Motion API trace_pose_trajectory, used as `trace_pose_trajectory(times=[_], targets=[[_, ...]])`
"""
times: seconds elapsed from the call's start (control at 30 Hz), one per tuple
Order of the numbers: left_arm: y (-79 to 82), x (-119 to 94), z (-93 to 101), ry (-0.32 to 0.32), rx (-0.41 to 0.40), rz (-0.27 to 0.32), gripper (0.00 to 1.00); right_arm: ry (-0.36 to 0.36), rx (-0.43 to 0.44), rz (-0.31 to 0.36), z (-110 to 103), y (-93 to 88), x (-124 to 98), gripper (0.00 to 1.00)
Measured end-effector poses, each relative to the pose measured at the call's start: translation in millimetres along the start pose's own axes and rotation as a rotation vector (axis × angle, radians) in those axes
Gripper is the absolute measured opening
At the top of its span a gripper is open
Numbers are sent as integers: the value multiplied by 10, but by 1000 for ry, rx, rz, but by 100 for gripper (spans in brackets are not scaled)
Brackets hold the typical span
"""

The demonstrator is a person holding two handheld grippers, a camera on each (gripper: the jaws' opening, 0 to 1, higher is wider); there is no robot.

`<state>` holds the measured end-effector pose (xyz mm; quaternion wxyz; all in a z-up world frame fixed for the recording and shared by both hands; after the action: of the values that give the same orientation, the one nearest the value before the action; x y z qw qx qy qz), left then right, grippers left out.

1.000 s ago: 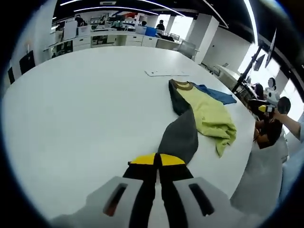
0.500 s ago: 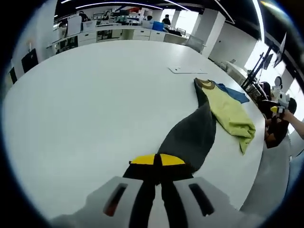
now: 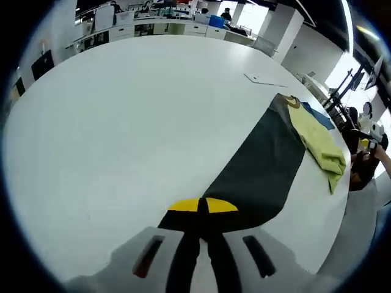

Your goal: Fold the garment on the visible template until the final outline fits inside the template.

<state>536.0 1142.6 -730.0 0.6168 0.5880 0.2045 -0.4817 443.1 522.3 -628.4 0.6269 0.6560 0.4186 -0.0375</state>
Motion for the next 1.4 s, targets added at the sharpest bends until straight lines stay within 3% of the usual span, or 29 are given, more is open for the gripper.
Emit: trace_pose_trajectory(times=[0.47, 0.57, 0.77, 1.03, 1.1, 1.27, 1.33, 1.4], targets=[[31, 184, -366, 60, -6, -53, 0, -25, 12, -13, 29, -61, -79, 75], [35, 192, -355, 61, 13, -51, 0, -28, 16, -6, 30, -59, -104, 75], [19, 170, -305, 53, -22, -45, 0, -28, 21, -5, 13, -71, -111, 75], [26, 123, -293, 51, 32, -21, 0, -15, 17, -13, -54, -86, -103, 78], [39, 100, -277, 53, 99, -13, 12, -13, 15, -18, -69, -100, -109, 79], [73, 10, -114, -2, 143, 37, 45, -11, 17, -21, -103, -137, -141, 79], [77, -29, -89, -17, 144, 47, 46, -10, 17, -22, -115, -148, -149, 79], [117, -63, -57, -35, 141, 85, 54, -10, 16, -23, -124, -166, -164, 79]])
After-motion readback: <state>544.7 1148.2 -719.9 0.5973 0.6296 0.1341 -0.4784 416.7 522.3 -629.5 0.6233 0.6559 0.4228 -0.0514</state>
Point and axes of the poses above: the point that each gripper's makers call its tool centre point, and the gripper's own axes: x roughly forward along the fingers, z roughly to its right, y roughly out of its top, the point moved 3 cm from there along -x, roughly backward along the fingers, and after that the axes turned 1 degree about -z, right-handed, at the moved point
